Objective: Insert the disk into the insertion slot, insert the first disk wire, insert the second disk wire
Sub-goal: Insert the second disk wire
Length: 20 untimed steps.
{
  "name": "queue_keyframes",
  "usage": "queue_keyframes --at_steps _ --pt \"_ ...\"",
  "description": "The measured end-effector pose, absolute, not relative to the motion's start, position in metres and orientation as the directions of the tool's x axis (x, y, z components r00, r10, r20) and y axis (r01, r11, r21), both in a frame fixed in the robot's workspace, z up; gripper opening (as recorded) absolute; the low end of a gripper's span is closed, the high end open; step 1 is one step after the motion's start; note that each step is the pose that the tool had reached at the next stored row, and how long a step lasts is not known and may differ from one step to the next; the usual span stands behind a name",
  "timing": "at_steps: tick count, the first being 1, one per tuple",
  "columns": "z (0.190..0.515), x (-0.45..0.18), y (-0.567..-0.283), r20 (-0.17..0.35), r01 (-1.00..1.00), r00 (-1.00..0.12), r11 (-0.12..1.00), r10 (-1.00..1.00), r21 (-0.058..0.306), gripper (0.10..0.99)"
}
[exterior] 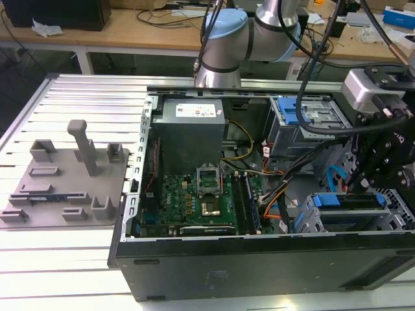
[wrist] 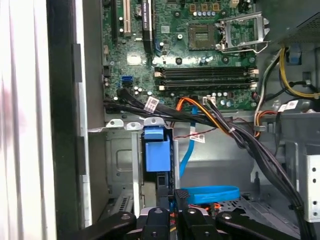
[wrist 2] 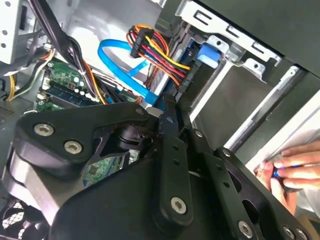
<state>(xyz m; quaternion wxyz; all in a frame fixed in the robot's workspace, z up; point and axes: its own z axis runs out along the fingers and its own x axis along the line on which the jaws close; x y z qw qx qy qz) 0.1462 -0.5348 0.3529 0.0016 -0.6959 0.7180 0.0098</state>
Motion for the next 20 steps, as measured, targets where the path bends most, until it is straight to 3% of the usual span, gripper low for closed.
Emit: queue_keyframes --at_steps 20 --pt "0.3496 0.1464 -0.5398 -0.038 -1.0 -0.029 0.029 -0.999 0.012 0.161"
